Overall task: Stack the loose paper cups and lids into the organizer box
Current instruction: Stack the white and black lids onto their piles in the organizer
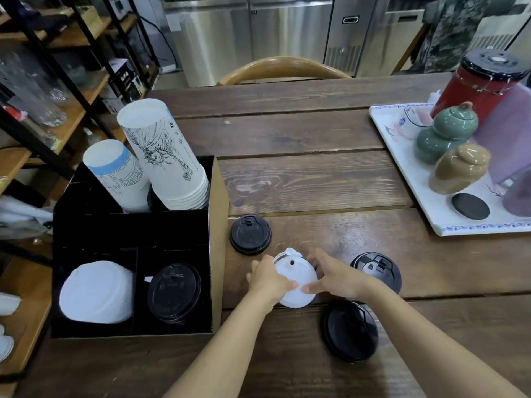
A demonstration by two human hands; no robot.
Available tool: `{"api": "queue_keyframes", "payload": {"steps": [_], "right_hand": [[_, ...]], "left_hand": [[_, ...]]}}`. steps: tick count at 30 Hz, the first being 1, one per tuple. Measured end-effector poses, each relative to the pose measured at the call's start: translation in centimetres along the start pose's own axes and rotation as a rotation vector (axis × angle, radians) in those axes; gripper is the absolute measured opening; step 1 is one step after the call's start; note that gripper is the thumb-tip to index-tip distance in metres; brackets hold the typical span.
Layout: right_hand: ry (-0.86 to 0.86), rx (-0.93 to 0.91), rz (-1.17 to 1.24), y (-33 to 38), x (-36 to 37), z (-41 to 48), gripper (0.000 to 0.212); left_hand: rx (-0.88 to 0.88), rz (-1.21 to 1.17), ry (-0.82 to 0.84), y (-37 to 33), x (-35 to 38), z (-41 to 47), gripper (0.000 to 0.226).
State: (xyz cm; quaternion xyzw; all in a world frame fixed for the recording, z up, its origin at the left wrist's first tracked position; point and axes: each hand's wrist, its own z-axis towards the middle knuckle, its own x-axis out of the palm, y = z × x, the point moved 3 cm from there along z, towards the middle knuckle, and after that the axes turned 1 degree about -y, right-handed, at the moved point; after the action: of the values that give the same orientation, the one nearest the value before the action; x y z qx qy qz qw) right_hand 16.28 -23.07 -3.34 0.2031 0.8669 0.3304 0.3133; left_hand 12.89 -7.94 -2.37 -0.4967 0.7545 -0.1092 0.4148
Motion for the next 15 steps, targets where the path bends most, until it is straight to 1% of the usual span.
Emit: {"api": "queue_keyframes", "payload": {"steps": [2, 5, 8, 10, 12, 15], "right_hand": [[-0.020, -0.033, 0.057, 0.1, 0.0, 0.0, 0.047], [-0.042, -0.072, 0.170, 0.5, 0.1, 0.0, 0.040], [-0.095, -0.095, 0.155, 1.1, -0.1, -0.1, 0.038], [-0.149, -0.125, 0.192, 1.9, -0.7, -0.4, 0.039], [-0.189, -0.164, 0.293, 3.3, -1.6, -1.0, 0.041], [-0.228, -0.232, 0.371, 6.4, -2.7, -2.1, 0.038]], "left_hand": [[-0.031, -0.101, 0.019, 0.3, -0.3, 0.1, 0.059], [-0.029, -0.249, 0.071, 0.8, -0.5, -0.1, 0.052], [0.016, -0.380, 0.110, 1.3, -0.8, -0.6, 0.046], [0.055, -0.493, 0.099, 1.3, -1.8, -1.0, 0.037], [0.116, -0.582, 0.090, 0.8, -3.3, -1.6, 0.032], [0.236, -0.629, 0.080, -0.5, -6.2, -3.2, 0.029]]}}
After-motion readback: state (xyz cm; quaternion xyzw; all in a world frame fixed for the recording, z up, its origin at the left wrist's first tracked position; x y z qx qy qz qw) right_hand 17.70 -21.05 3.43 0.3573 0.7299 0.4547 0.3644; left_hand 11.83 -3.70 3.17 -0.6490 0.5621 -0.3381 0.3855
